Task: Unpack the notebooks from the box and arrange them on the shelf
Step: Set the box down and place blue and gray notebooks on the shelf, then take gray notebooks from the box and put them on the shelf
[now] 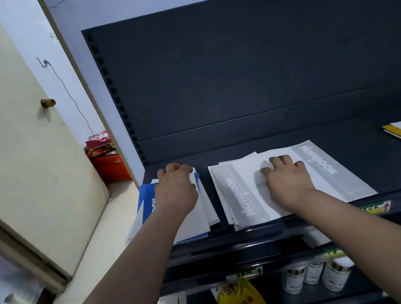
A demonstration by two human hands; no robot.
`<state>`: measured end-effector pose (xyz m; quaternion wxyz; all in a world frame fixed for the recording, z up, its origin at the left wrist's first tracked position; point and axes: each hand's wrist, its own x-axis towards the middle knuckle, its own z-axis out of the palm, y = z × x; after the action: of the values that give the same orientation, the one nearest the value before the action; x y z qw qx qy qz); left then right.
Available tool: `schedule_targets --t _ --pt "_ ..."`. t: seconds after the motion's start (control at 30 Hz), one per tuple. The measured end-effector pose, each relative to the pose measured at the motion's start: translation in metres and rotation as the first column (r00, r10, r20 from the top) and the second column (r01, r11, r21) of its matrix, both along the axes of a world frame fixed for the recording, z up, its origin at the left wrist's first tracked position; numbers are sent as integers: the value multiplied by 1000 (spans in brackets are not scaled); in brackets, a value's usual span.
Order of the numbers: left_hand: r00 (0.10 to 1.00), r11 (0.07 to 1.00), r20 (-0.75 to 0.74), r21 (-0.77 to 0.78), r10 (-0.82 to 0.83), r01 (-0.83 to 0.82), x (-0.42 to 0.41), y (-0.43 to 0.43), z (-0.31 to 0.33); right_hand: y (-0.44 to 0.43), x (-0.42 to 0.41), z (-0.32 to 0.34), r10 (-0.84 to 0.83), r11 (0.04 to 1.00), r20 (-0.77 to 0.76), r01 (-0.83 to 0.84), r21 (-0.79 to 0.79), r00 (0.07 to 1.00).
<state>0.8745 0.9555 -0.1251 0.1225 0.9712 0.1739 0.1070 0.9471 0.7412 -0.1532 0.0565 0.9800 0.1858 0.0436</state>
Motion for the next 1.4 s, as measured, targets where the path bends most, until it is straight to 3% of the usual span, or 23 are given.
schedule_targets --t 0.17,0.4,0.57,0.73,0.97,1.17,1.4 --pt "995 981 -96 190 -11 30 7 -7 -3 -19 -10 1 -11 1000 20 11 -1 1000" --pt "974 970 -3 96 -226 225 27 -90 3 -94 -48 6 -133 990 47 130 60 990" --pt "899 897 -12 73 -437 437 27 -206 5 -194 -89 0 -308 945 37 301 125 951" --pt "791 791 -50 25 -609 611 9 -352 -3 -333 -158 -18 -528 839 -19 524 147 849" --pt "607 609 -56 -22 -793 793 -40 -543 -21 -505 -252 -49 -760 631 -145 773 72 634" --pt "552 560 -126 -44 -824 827 -58 -627 -50 -590 -292 -73 -824 519 -249 854 25 508" --pt "508 531 -206 -74 -836 844 -43 -675 -67 -622 -285 -101 -790 416 -431 898 146 436"
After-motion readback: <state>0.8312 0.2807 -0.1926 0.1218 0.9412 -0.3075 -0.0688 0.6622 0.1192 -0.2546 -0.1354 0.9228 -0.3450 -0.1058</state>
